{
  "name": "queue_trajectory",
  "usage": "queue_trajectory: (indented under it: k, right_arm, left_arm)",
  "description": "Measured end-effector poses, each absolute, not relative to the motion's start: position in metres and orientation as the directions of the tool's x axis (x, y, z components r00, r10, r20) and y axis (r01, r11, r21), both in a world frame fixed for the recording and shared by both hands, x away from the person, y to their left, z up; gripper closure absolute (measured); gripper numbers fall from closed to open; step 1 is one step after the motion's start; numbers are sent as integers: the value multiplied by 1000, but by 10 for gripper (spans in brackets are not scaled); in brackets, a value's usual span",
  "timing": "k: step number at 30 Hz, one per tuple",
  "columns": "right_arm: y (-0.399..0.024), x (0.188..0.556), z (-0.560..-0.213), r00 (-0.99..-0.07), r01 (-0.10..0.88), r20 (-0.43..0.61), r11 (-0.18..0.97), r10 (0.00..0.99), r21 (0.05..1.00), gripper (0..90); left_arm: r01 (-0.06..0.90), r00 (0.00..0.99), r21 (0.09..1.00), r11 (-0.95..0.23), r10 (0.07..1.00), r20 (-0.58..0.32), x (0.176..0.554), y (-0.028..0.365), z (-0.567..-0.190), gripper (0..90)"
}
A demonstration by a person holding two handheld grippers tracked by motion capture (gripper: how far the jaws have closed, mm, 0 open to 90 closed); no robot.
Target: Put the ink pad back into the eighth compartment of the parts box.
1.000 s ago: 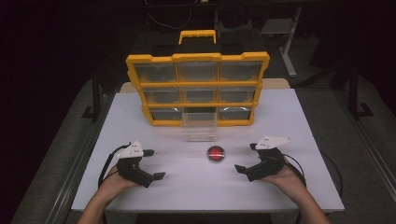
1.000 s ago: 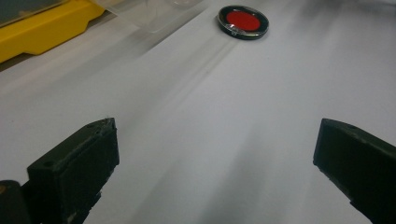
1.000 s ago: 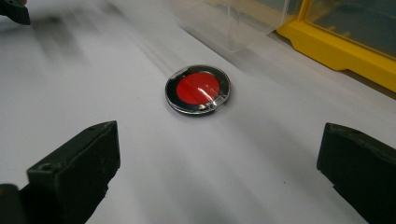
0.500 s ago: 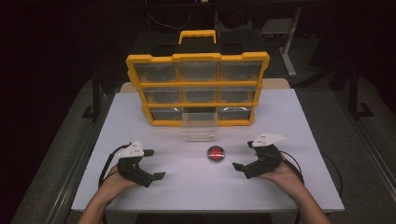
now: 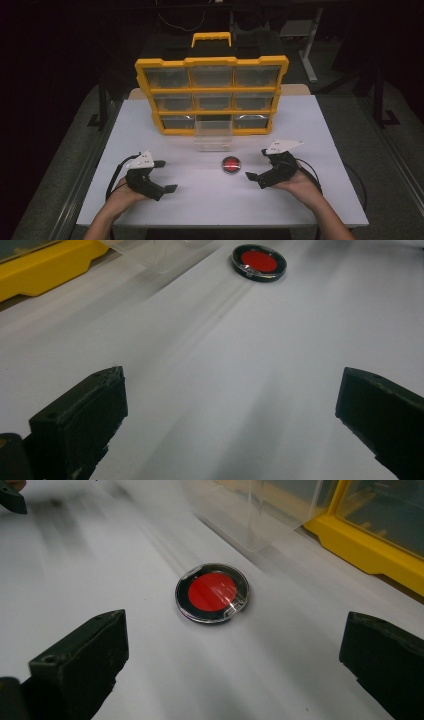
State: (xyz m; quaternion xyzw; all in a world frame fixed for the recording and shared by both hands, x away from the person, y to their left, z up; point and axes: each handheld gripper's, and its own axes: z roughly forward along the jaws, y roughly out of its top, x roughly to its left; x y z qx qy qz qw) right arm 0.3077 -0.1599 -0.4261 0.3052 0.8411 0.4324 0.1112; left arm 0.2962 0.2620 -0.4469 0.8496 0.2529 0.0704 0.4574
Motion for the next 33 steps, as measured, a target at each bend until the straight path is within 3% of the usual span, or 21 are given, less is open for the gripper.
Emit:
queue_trajectory:
  k: [33]
  right_arm:
    - [-138,327,-425,-808,407,65,475,585,780,0]
  left_arm:
    - [365,864,815,-451,491,-116,298,262,-448,0]
